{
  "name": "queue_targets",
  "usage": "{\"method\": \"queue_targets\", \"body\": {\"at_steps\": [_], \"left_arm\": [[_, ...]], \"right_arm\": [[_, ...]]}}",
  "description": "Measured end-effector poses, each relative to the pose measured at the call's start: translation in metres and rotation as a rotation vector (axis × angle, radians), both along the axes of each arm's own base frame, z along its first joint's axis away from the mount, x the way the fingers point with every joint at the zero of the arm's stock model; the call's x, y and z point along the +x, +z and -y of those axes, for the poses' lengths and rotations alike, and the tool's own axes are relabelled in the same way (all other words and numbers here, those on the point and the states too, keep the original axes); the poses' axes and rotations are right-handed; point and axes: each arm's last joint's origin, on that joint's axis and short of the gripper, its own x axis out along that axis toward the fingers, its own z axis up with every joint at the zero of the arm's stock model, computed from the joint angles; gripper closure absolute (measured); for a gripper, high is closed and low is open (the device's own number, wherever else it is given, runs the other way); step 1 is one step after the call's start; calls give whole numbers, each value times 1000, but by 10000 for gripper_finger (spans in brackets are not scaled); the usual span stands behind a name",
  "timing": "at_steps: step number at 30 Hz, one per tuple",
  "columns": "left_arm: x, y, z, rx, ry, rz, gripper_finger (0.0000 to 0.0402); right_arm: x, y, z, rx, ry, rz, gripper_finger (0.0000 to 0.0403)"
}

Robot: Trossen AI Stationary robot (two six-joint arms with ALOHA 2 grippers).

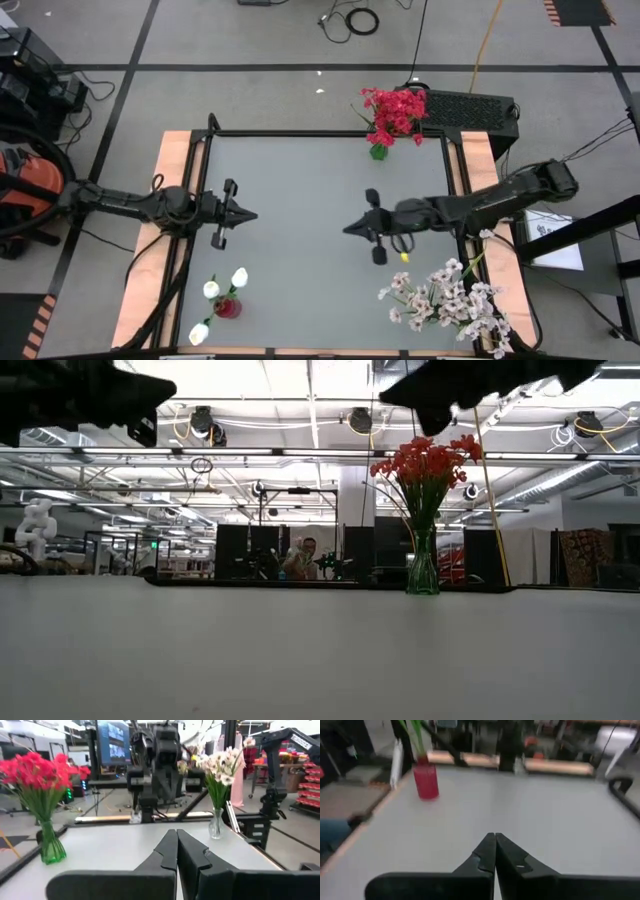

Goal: Sort flowers into vase by color
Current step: Return to Home Position

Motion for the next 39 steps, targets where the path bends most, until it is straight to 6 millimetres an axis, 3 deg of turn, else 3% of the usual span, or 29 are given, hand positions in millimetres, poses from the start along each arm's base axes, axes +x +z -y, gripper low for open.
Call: {"method": "queue_targets", "body": {"at_steps": [3, 10, 15, 25, 39], "left_arm": [[0, -9, -1, -42, -29, -25, 400], [-3, -19, 0, -116, -72, -111, 400], [-8, -22, 4, -142, -97, -159, 400], [-16, -29, 11, -141, -132, -194, 400], [-32, -29, 5, -123, -2, -149, 400]], "right_arm": [[-13, -2, -6, -6, 3, 54, 403], [-33, -29, -6, 18, 19, 132, 403], [-39, -35, -2, 17, -23, 224, 403], [-51, -53, 1, 52, -28, 219, 403], [-99, -63, 11, 118, 43, 353, 403]]}}
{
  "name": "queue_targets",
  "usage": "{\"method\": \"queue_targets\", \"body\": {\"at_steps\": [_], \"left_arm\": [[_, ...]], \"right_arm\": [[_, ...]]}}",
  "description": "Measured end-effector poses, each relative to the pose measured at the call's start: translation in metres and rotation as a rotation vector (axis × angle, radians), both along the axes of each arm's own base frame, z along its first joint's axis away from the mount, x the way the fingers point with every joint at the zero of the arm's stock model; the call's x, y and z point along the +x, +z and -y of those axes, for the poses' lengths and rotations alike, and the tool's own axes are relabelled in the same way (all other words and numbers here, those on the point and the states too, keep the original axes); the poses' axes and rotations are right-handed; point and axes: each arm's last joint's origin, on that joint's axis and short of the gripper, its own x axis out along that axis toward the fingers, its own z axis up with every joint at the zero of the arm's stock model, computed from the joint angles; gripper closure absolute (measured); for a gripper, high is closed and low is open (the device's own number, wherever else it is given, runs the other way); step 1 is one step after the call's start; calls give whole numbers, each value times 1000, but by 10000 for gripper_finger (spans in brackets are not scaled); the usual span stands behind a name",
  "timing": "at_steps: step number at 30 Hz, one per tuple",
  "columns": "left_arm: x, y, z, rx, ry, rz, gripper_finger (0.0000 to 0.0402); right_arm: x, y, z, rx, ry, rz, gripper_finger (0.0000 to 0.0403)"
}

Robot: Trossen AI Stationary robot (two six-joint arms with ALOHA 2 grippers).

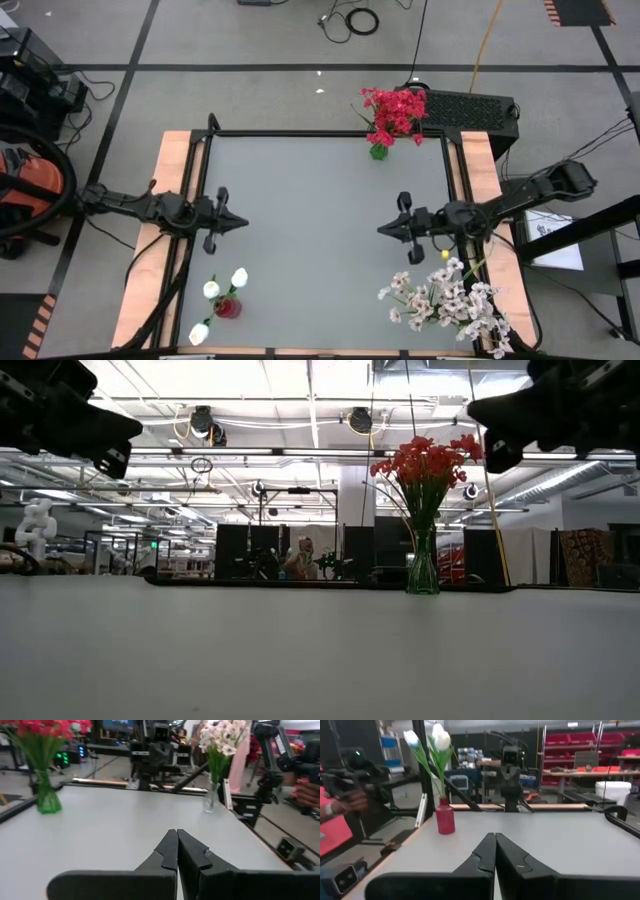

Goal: Sort flowers into vase by color
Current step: Return to Home Position

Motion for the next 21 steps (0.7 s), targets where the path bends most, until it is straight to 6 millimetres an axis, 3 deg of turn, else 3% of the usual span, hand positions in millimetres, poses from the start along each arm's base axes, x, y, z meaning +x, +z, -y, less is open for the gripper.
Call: {"method": "queue_targets", "body": {"at_steps": [11, 21], "left_arm": [[-5, -3, -4, 17, 82, -15, 400], [-5, -5, -5, 30, 118, -34, 400]], "right_arm": [[-25, -7, 16, -24, -68, 82, 403], [-36, -10, 33, -39, -74, 31, 403]]}}
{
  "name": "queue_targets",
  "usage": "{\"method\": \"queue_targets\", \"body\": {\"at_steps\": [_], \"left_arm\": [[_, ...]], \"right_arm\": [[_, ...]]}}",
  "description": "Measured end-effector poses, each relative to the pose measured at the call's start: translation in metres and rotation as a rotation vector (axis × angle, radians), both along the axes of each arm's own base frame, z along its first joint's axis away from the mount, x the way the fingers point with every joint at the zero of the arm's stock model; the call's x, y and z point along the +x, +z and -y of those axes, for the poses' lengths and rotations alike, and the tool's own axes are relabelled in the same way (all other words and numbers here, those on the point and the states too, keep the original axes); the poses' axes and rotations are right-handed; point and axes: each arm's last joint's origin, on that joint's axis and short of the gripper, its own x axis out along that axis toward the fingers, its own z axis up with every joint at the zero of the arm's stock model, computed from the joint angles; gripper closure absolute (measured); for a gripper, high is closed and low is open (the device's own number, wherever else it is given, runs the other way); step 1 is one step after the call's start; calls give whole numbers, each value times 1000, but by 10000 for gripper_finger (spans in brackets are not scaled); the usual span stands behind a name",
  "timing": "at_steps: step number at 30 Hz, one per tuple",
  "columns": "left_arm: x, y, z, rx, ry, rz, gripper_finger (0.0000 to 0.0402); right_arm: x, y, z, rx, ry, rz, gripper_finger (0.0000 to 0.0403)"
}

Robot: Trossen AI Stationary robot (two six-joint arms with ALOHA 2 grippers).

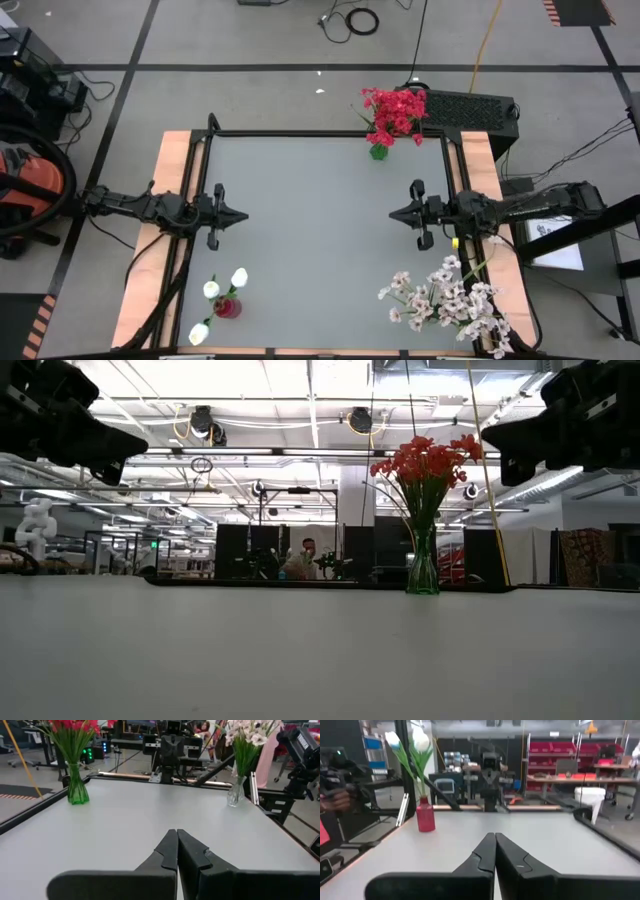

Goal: Sort flowers into vase by color
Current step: Return to Home Position

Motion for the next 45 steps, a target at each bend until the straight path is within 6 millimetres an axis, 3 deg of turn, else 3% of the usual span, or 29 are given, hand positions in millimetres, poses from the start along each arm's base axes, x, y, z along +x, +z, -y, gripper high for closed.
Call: {"method": "queue_targets", "body": {"at_steps": [8, 14, 22, 45], "left_arm": [[0, 1, 0, -10, 2, 7, 400], [0, 1, 0, -17, 3, 9, 400], [0, 2, 0, -13, 2, 22, 400], [0, 3, -1, 91, 17, 29, 400]], "right_arm": [[-13, 0, 7, 16, -13, -21, 403], [-25, 9, 4, 40, 10, 74, 403], [-37, 0, 5, 31, -73, 4, 403], [-36, -6, 5, 23, -52, -61, 403]]}}
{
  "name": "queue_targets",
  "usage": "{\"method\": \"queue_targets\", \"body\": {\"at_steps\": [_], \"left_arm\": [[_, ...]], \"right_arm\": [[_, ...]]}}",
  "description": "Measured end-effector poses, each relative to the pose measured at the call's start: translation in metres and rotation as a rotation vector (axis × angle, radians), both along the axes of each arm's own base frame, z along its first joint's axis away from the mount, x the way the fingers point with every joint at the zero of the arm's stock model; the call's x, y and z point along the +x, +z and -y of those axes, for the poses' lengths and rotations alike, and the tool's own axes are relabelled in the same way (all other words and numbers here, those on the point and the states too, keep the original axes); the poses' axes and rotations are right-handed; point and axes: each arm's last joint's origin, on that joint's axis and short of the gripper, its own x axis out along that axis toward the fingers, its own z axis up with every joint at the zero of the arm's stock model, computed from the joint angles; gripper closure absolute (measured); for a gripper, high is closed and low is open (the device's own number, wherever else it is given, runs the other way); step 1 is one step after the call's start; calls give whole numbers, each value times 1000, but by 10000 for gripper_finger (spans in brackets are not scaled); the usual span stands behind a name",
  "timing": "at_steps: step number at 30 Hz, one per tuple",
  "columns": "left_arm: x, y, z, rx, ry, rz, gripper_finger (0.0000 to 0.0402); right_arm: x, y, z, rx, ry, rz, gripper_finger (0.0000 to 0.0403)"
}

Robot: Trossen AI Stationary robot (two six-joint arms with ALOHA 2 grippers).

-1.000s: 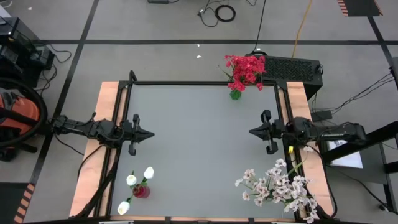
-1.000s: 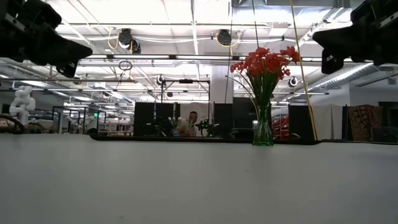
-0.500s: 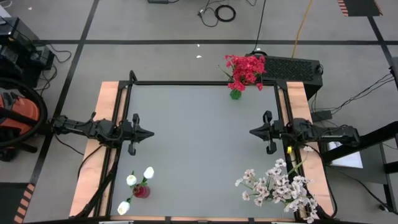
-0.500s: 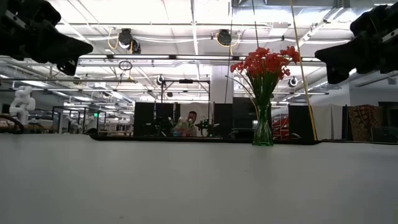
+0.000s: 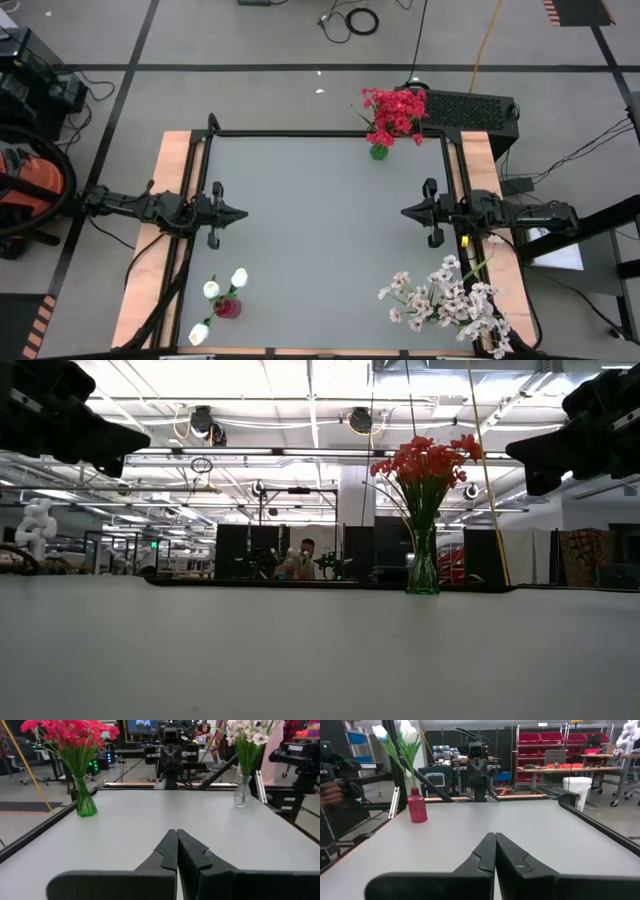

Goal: Sort flowers into vase by color
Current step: Return to Home Position

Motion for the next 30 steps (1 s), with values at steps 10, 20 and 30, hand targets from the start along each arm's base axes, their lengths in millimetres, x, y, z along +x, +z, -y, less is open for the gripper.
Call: {"method": "queue_targets", "body": {"at_steps": [10, 20, 30], "left_arm": [[0, 4, 0, 79, -45, 38, 400], [6, -10, -3, 71, -145, 73, 400], [6, -11, -5, 67, -125, 69, 400]], "right_arm": [[0, 0, 0, -2, 0, -2, 403], [0, 0, 0, -2, 0, -3, 403], [0, 0, 0, -2, 0, -3, 403]]}}
